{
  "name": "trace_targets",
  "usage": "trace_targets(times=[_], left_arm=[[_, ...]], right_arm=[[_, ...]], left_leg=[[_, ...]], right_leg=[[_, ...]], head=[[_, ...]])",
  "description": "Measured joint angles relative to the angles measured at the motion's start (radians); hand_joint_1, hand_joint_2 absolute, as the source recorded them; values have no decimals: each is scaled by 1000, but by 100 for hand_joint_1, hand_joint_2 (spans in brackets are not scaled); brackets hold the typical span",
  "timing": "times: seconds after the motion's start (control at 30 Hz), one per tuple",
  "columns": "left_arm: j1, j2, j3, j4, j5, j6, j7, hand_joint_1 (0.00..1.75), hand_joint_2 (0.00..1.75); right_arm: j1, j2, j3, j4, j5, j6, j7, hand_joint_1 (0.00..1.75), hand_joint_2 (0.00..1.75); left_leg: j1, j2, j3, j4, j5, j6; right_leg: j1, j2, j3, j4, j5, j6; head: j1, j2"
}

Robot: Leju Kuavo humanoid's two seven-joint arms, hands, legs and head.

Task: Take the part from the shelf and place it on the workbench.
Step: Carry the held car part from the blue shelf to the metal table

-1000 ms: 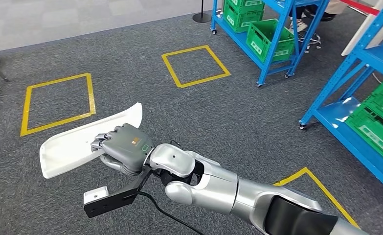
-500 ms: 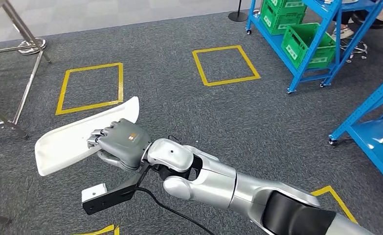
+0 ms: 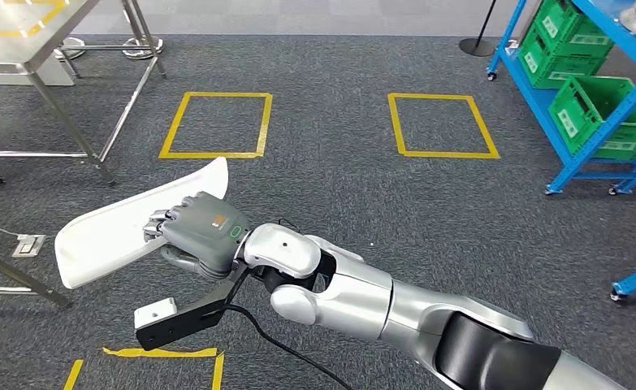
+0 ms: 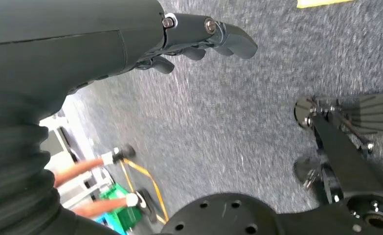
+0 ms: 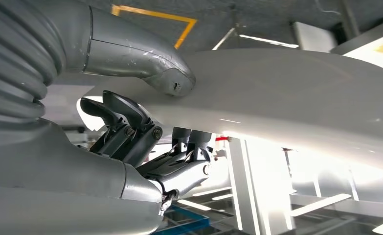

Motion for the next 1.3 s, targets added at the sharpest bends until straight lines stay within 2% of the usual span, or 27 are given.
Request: trace_targets(times=[0.03, 0.07, 0.1, 0.17, 0.23, 0.3, 0.33, 0.37, 0.4, 0.43, 0.5, 0.57, 0.6, 0.67, 0.7, 0.73, 0.8, 0.87, 0.9, 0.93, 0.97, 1.03, 1.1, 1.17, 1.2, 1.23, 1.3], left_arm=[[-1, -1, 0, 0, 1, 0, -1, 0, 175], [-1, -3, 0, -1, 2, 0, -2, 0, 175], [-1, -4, 0, -1, 2, 0, -3, 0, 175], [3, -4, 0, -1, 3, 0, -3, 0, 175], [4, -6, 1, 0, 3, 0, 0, 0, 175], [1, -8, 2, 0, 4, 1, 2, 0, 175], [0, -9, 3, 0, 4, 2, 2, 0, 175], [1, -10, 4, 0, 5, 2, 2, 0, 175], [2, -12, 5, 0, 7, 2, 1, 0, 175], [3, -13, 7, 0, 12, 2, -1, 0, 175], [4, -14, 15, 0, 28, 2, -9, 0, 175], [2, -15, 27, -1, 42, 2, -19, 0, 175], [2, -16, 32, -1, 46, 2, -23, 0, 175], [4, -18, 40, 0, 51, 2, -28, 0, 175], [6, -20, 44, 0, 54, 2, -31, 0, 175], [6, -21, 47, 0, 56, 2, -34, 0, 175], [3, -25, 52, 0, 58, 2, -37, 0, 175], [1, -28, 57, 0, 59, 2, -37, 0, 175], [3, -29, 59, 0, 61, 2, -37, 0, 175], [5, -30, 62, 0, 64, 2, -37, 0, 175], [7, -32, 66, 0, 69, 2, -38, 0, 175], [8, -35, 74, 0, 77, 2, -41, 0, 175], [10, -38, 82, 0, 81, 2, -46, 0, 175], [18, -37, 88, 1, 80, 2, -47, 0, 175], [23, -36, 89, 1, 79, 1, -45, 0, 175], [26, -35, 90, 2, 78, 1, -43, 0, 175], [25, -34, 90, 3, 74, 0, -39, 0, 175]], right_arm=[[-2, 0, 0, 1, 0, 0, 0, 175, 175], [-3, 0, 1, 1, 0, 0, 0, 175, 175], [-3, 0, 1, 2, -1, 0, 0, 175, 175], [-3, 2, 3, 3, -1, 0, 0, 175, 175], [-4, 6, 5, 5, -1, -1, -4, 175, 175], [-4, 7, 7, 12, 0, -1, -9, 175, 175], [-2, 7, 9, 17, 0, -1, -12, 175, 175], [0, 7, 11, 22, 0, -1, -14, 175, 175], [0, 7, 13, 28, 0, -1, -18, 175, 175], [0, 8, 16, 33, 0, -1, -23, 175, 175], [-5, 13, 18, 41, 2, -2, -34, 175, 175], [-13, 21, 22, 50, 4, -2, -42, 175, 175], [-16, 24, 25, 55, 6, -2, -45, 175, 175], [-22, 33, 30, 63, 6, -2, -51, 175, 175], [-24, 38, 32, 66, 6, -2, -53, 175, 175], [-27, 42, 33, 68, 6, -2, -56, 175, 175], [-32, 46, 36, 73, 6, -1, -61, 175, 175], [-31, 46, 42, 82, 6, 1, -64, 175, 175], [-30, 46, 45, 85, 6, 1, -65, 175, 175], [-29, 46, 48, 86, 7, 1, -66, 175, 175], [-30, 46, 50, 87, 7, 1, -66, 175, 175], [-32, 46, 51, 86, 9, 1, -68, 175, 175], [-34, 44, 52, 83, 12, 3, -67, 175, 175], [-35, 43, 54, 76, 16, 6, -62, 175, 175], [-36, 43, 55, 70, 17, 8, -58, 175, 175], [-37, 42, 55, 64, 18, 9, -54, 175, 175], [-37, 39, 56, 53, 18, 13, -49, 175, 175]], left_leg=[[0, -13, -2, 1, 1, -5], [1, -24, -6, 1, 3, -12], [3, -35, -8, -1, 5, -19], [7, -46, -15, -5, 8, -33], [3, -1, -35, 29, -15, -43], [1, 63, -85, 137, -76, -49], [2, 77, -114, 201, -105, -53], [4, 84, -134, 247, -121, -56], [5, 88, -137, 259, -117, -58], [6, 93, -120, 231, -97, -60], [4, 132, -47, 100, -39, -59], [-1, 165, 1, 11, -12, -44], [-3, 166, 5, 3, -13, -35], [-2, 140, 3, 4, -10, -20], [0, 129, 3, 3, -9, -14], [3, 117, 3, 2, -7, -8], [7, 93, 1, 0, -4, 1], [7, 65, -1, 1, -3, 4], [7, 49, -2, 2, -3, 4], [7, 34, -3, 3, -3, 3], [7, 19, -3, 4, -2, 2], [8, -10, -6, 6, 0, -3], [12, -34, -12, 5, 4, -16], [15, -55, -18, -3, 11, -32], [14, -44, -22, -2, 11, -38], [12, -18, -30, 11, 2, -42], [8, 54, -72, 99, -47, -47]], right_leg=[[-1, 20, 25, -55, 20, -2], [-1, 33, 38, -84, 26, -4], [2, 34, 41, -92, 23, -6], [2, 8, 47, -100, 29, -15], [-1, -18, 55, -114, 37, -29], [1, -46, 57, -119, 39, -37], [3, -61, 57, -119, 38, -39], [4, -77, 56, -119, 36, -40], [4, -92, 56, -118, 34, -40], [4, -106, 57, -117, 32, -39], [6, -131, 58, -111, 25, -31], [12, -150, 59, -104, 17, -21], [15, -159, 60, -102, 15, -17], [15, -175, 64, -100, 9, -8], [12, -163, 63, -93, 1, -2], [9, -137, 54, -69, -15, 5], [3, -72, 5, 38, -70, 14], [3, -49, -60, 164, -114, 16], [3, -46, -76, 188, -112, 14], [3, -43, -72, 171, -90, 10], [4, -34, -50, 117, -53, 5], [3, 13, 11, -23, 11, -7], [4, 44, 40, -90, 28, -11], [5, 25, 46, -100, 30, -13], [3, 12, 51, -106, 33, -16], [0, -1, 55, -114, 38, -21], [-2, -31, 60, -123, 42, -28]], head=[[0, 0], [0, 0], [0, 0], [1, 0], [-7, 0], [-15, 0], [-16, 0], [-16, 0], [-16, 0], [-17, 0], [-17, 0], [-15, 0], [-14, 0], [-11, 0], [-11, 0], [-10, 0], [-6, 0], [-2, 0], [-2, 0], [-1, 0], [-1, 0], [-1, 0], [0, 0], [3, 0], [2, 0], [0, 0], [-7, 0]])
